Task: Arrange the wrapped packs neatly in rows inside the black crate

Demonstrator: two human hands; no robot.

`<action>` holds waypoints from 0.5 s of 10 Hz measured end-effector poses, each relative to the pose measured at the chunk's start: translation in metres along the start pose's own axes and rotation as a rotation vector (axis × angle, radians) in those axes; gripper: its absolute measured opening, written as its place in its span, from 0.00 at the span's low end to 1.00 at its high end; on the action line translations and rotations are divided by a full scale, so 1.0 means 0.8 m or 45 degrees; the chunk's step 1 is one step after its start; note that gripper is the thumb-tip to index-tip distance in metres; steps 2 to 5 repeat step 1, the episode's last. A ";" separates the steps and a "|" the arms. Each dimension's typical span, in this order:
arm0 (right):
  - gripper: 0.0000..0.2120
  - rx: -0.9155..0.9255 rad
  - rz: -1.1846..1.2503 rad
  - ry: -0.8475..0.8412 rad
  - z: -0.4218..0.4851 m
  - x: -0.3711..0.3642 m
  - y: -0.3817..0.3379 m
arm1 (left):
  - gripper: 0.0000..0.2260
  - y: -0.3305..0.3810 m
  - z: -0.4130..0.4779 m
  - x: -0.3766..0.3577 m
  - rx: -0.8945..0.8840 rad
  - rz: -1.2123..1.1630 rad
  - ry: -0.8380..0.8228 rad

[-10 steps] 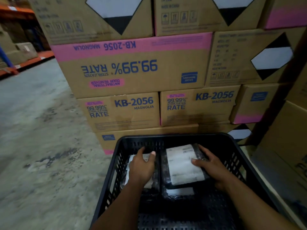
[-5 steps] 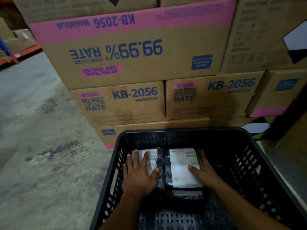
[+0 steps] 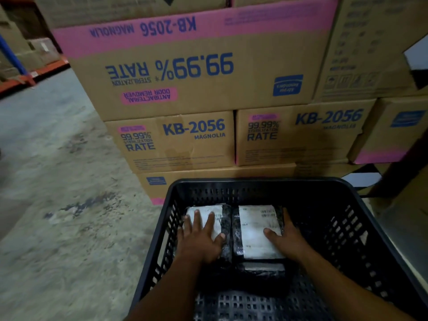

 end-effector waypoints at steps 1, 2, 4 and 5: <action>0.45 0.022 -0.424 0.132 -0.019 0.006 -0.019 | 0.35 0.012 -0.019 0.009 -0.043 -0.114 -0.048; 0.45 0.022 -0.424 0.132 -0.019 0.006 -0.019 | 0.35 0.012 -0.019 0.009 -0.043 -0.114 -0.048; 0.45 0.022 -0.424 0.132 -0.019 0.006 -0.019 | 0.35 0.012 -0.019 0.009 -0.043 -0.114 -0.048; 0.45 0.022 -0.424 0.132 -0.019 0.006 -0.019 | 0.35 0.012 -0.019 0.009 -0.043 -0.114 -0.048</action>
Point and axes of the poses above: each hand's wrist, its own z-axis towards the middle knuckle, its own x-axis out of the back of the hand, y = z × x, the point moved 7 cm from there along z, towards the middle knuckle, and after that the axes turned 9 degrees about z, right-handed, at the moved point
